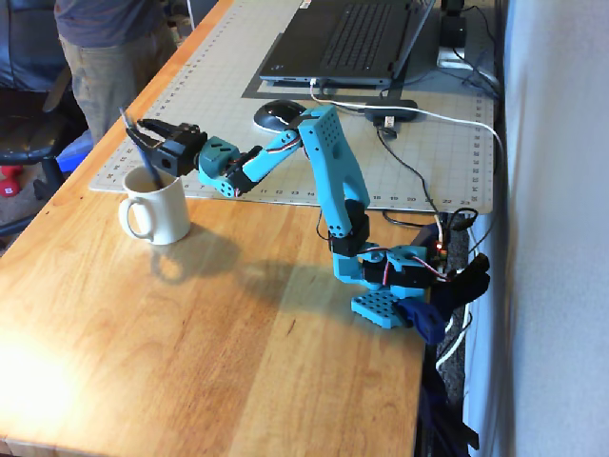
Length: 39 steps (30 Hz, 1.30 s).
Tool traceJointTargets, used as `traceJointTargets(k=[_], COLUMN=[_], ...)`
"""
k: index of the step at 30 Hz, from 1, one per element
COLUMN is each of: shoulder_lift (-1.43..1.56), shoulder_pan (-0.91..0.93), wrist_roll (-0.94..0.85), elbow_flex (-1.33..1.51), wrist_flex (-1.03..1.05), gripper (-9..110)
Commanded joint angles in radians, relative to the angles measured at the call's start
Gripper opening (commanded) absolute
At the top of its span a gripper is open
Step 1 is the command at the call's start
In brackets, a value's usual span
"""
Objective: Grasp a pen and put it in a mug.
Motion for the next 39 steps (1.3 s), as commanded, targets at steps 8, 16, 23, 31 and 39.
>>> traceJointTargets(k=[8, 16, 23, 31, 39], shoulder_lift=[0.249, 0.661, 0.904, 1.134, 1.299], shoulder_pan=[-0.054, -0.08, -0.152, -0.153, -0.155], wrist_roll=[-0.003, -0.021, -0.313, -0.854, -1.065], elbow_flex=[-0.009, 0.064, 0.074, 0.17, 0.299], wrist_flex=[0.094, 0.675, 1.177, 1.617, 1.976], gripper=[20, 18, 16, 16, 16])
